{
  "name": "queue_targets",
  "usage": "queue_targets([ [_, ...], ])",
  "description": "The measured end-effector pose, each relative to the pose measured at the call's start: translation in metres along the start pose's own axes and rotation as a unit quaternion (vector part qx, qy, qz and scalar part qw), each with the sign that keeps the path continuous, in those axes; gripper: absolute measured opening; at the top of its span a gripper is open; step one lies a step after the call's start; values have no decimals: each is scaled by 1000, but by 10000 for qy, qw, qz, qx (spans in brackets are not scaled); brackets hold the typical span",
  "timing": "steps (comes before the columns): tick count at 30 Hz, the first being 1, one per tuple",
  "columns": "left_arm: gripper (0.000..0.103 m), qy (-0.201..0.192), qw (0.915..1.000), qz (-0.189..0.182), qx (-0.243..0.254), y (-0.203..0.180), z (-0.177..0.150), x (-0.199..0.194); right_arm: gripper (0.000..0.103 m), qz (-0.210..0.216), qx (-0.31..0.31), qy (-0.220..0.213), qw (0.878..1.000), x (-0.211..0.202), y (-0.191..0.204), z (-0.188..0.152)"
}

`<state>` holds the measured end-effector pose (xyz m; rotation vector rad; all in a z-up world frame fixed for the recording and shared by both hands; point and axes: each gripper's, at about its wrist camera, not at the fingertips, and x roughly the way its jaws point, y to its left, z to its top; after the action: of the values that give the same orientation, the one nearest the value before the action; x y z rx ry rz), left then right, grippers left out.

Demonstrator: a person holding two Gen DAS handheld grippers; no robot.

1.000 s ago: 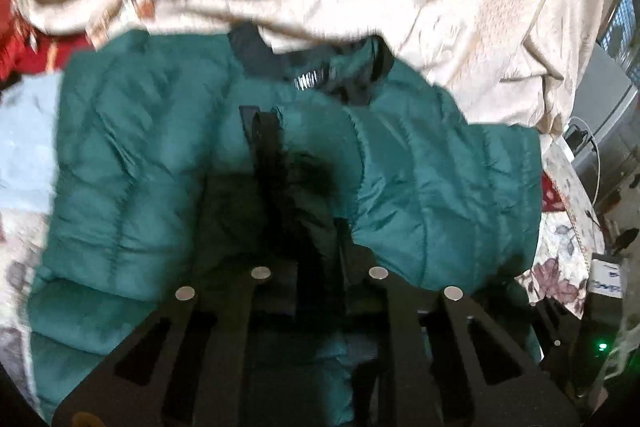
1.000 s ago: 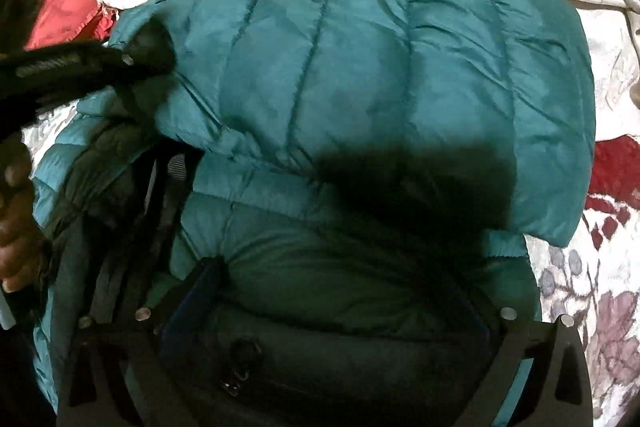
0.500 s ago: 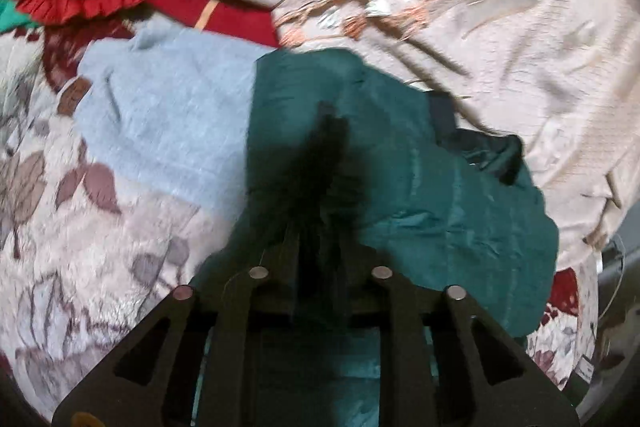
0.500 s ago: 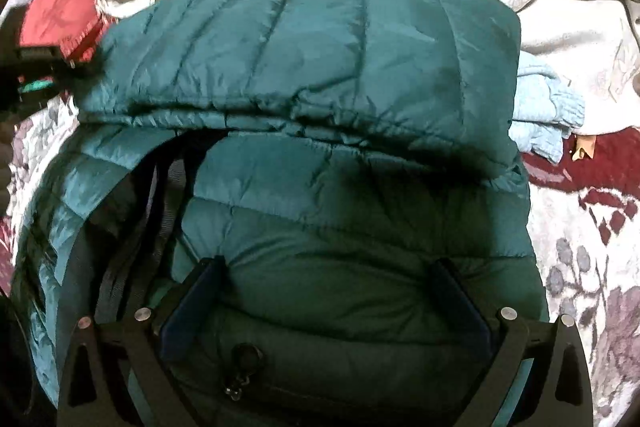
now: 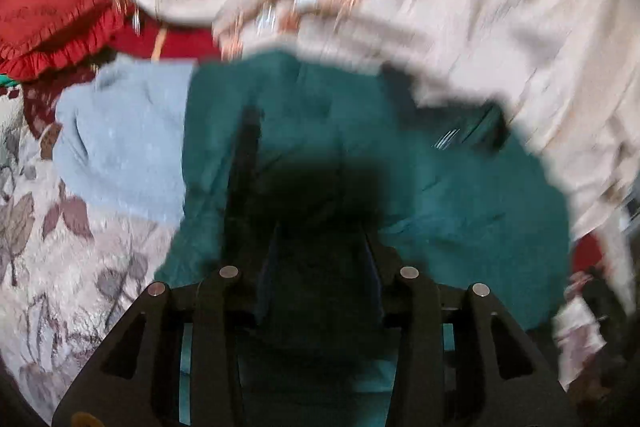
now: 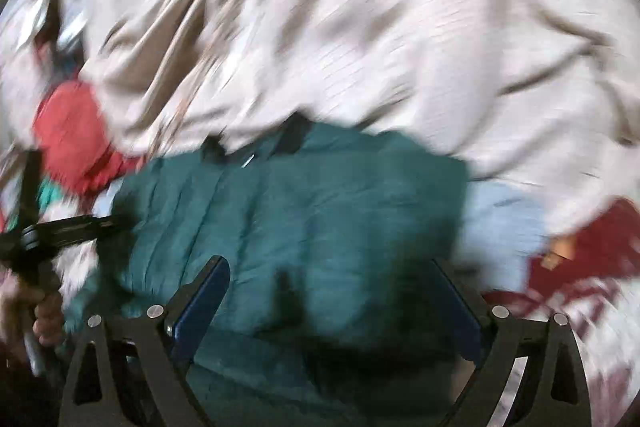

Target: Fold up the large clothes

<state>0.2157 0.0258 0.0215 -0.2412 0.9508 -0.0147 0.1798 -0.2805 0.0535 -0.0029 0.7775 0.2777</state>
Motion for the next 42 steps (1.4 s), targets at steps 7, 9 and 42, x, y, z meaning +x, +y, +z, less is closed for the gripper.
queue_targets([
  [7, 39, 77, 9979, 472, 441, -15, -7, 11, 103, -113, -369, 1317, 9905, 58, -4, -8],
  [9, 39, 18, 9992, 385, 147, -10, -2, -1, 102, -318, -260, 1140, 9926, 45, -3, 10],
  [42, 44, -199, 9941, 699, 803, -24, -8, 34, 103, -835, 476, 208, 9952, 99, -29, 30],
])
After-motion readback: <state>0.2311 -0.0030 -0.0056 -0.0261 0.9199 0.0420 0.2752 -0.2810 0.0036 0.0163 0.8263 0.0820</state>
